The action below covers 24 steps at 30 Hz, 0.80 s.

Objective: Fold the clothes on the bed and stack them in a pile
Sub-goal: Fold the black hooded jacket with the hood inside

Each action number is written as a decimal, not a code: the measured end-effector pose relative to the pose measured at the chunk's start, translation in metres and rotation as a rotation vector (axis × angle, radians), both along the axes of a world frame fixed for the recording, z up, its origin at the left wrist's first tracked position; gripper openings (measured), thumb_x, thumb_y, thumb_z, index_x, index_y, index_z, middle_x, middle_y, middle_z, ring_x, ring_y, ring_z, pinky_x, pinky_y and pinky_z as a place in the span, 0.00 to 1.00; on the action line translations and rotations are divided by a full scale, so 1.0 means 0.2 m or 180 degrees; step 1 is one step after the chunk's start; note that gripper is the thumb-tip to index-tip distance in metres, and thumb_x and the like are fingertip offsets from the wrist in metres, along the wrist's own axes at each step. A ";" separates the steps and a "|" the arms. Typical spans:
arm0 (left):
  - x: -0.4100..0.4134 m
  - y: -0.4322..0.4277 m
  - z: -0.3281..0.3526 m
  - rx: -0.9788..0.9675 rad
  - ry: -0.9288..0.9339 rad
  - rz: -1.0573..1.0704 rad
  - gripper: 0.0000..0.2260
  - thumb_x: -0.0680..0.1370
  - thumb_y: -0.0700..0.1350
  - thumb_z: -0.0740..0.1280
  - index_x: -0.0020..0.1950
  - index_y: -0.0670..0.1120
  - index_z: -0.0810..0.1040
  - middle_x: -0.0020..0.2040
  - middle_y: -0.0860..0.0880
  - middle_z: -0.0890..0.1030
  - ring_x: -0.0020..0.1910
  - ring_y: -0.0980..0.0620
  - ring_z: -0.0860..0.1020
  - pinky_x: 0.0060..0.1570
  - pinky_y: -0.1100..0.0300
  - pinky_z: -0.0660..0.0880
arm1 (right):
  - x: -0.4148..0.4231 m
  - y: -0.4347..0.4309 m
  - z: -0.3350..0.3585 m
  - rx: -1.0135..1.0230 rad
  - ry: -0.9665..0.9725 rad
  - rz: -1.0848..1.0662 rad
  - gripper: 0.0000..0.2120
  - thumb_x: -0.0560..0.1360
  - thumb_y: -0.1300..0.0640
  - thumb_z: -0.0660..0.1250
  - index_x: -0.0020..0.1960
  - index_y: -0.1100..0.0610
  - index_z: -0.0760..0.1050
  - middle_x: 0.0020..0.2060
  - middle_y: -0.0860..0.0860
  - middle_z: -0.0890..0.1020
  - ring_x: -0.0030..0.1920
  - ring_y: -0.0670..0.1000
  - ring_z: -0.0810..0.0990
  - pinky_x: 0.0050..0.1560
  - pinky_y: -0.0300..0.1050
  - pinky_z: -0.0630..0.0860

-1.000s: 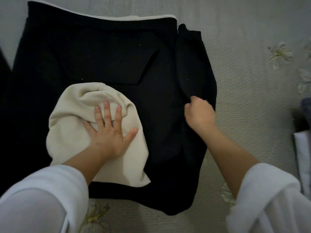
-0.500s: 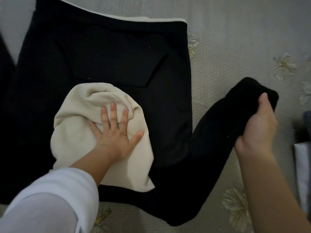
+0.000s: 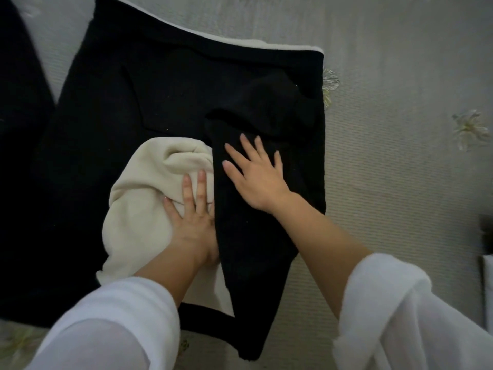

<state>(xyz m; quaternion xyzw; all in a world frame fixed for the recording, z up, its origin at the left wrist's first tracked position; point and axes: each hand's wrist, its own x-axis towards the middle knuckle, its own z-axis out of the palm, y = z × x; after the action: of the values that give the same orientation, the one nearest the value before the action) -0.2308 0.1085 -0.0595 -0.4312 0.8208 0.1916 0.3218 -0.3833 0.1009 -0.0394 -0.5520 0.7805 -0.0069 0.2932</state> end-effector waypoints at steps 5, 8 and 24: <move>-0.01 0.00 0.00 0.0025 0.0077 0.0053 0.49 0.73 0.65 0.59 0.67 0.51 0.19 0.61 0.41 0.13 0.60 0.36 0.16 0.63 0.27 0.35 | -0.05 0.16 -0.05 -0.0312 -0.0101 -0.0354 0.25 0.80 0.39 0.48 0.76 0.42 0.55 0.78 0.46 0.49 0.77 0.49 0.41 0.73 0.54 0.35; -0.01 -0.01 0.01 0.0043 0.0033 0.0037 0.50 0.74 0.63 0.60 0.60 0.51 0.15 0.61 0.41 0.13 0.61 0.35 0.17 0.64 0.27 0.35 | -0.11 0.31 -0.05 -0.0286 0.0262 -0.0462 0.26 0.80 0.41 0.52 0.76 0.42 0.54 0.78 0.46 0.49 0.77 0.49 0.43 0.73 0.57 0.39; 0.03 0.62 0.31 0.1337 0.2683 0.1783 0.37 0.76 0.49 0.65 0.76 0.60 0.44 0.52 0.56 0.81 0.49 0.54 0.81 0.50 0.58 0.77 | -0.39 0.62 0.08 -0.0979 -0.2241 -0.3184 0.07 0.61 0.60 0.68 0.26 0.53 0.77 0.29 0.45 0.80 0.33 0.42 0.78 0.32 0.30 0.71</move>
<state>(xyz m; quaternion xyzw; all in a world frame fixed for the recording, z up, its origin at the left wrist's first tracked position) -0.2256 0.2332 0.0027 -0.4457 0.6766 0.5859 -0.0190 -0.4607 0.2258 -0.0226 -0.1207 0.7910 -0.4367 0.4111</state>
